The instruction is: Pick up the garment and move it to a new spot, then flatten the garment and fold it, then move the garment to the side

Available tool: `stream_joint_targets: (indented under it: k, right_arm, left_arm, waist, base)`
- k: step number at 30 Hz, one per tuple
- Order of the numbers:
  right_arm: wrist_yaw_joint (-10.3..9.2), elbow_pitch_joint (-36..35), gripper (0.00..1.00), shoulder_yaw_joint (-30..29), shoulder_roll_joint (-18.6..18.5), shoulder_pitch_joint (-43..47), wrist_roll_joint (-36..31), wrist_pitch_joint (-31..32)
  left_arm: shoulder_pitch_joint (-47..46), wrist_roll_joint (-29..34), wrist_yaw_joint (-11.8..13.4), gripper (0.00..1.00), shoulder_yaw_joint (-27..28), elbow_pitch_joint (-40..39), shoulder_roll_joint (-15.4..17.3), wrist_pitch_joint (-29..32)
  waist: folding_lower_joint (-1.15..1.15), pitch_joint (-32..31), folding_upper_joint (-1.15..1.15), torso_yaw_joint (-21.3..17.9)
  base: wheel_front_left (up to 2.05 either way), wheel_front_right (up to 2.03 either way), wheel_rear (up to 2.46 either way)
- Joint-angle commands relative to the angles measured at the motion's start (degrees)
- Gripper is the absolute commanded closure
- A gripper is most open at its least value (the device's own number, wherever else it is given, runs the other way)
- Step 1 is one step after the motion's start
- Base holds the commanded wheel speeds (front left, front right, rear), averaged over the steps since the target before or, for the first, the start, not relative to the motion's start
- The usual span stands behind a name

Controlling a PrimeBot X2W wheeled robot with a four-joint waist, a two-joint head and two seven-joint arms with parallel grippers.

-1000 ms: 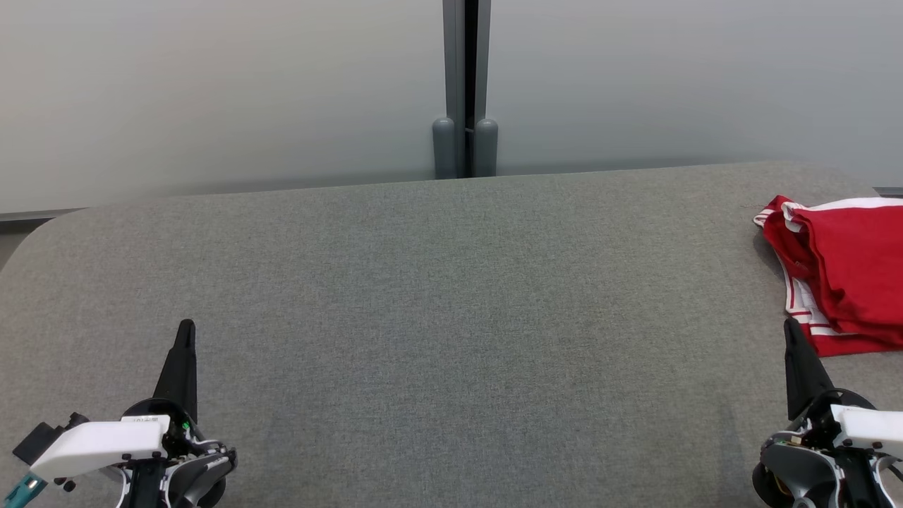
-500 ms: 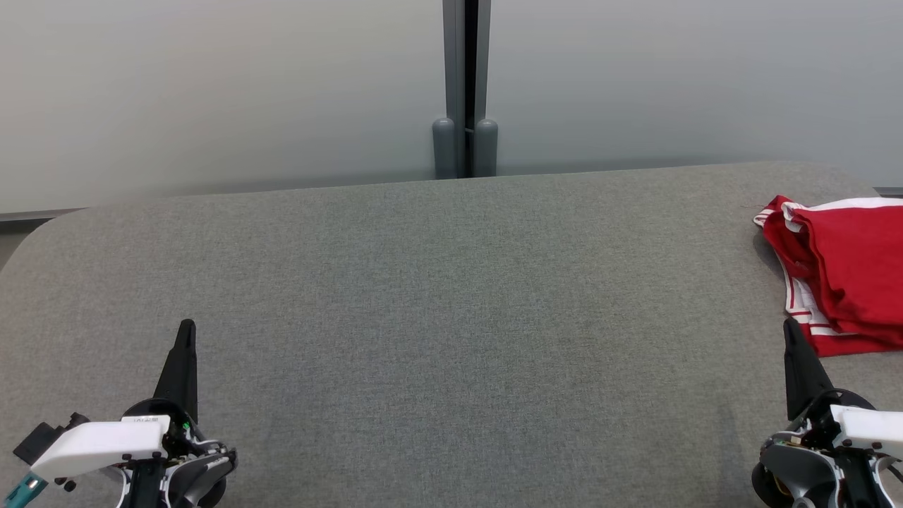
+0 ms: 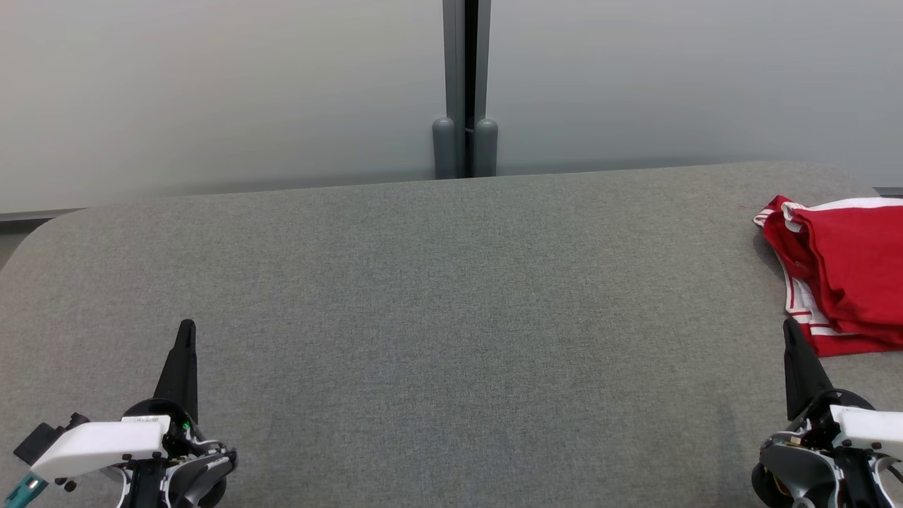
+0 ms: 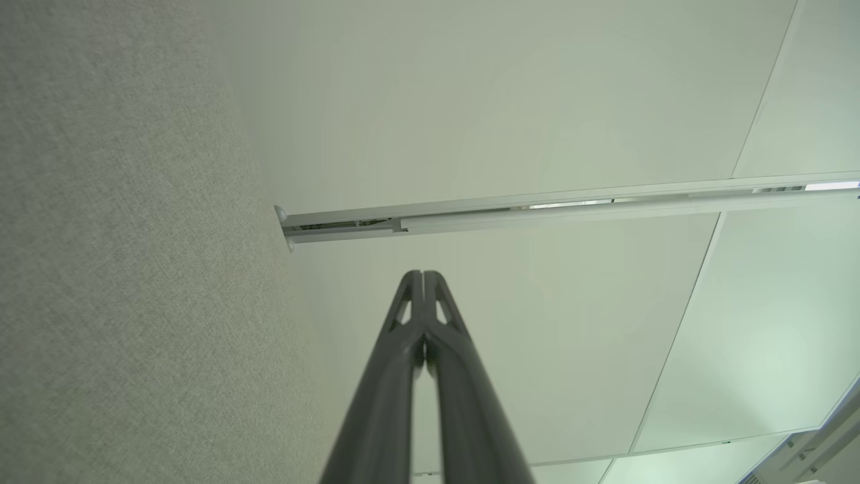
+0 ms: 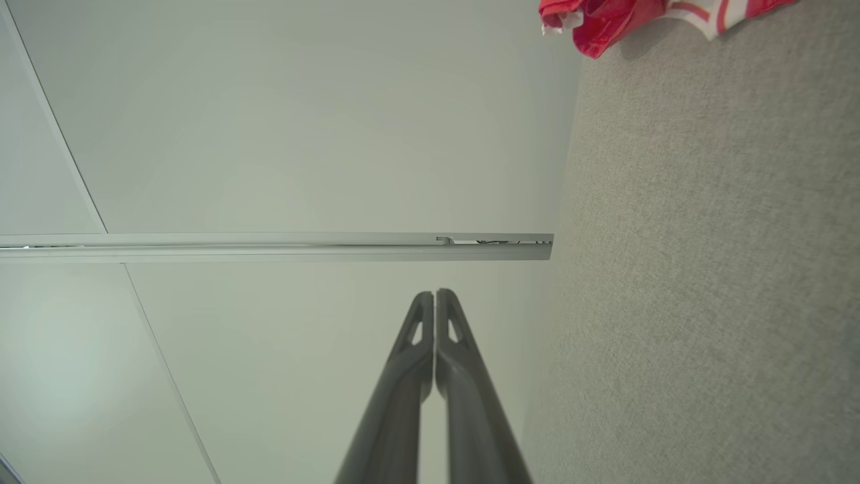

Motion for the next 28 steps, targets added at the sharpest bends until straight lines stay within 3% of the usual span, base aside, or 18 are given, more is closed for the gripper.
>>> stream_joint_targets:
  k: [1,28]
  right_arm:
    - [0.00,0.03,1.00,-0.25,-0.13,-0.53,-0.34,0.28]
    - [0.00,0.05,1.00,-0.53,0.09,-0.59,-0.61,0.55]
  left_arm:
    - [-0.78,0.21,-0.22,1.00,0.34,0.11,0.07,-0.01]
    - [-0.84,0.54,-0.22,1.00,0.73,0.13,-0.16,0.37]
  waist:
    - [0.00,0.00,0.00,0.00]
    - [0.00,0.00,0.00,0.00]
  base:
    - [0.00,0.00,0.00]
    - [0.00,0.00,0.00]
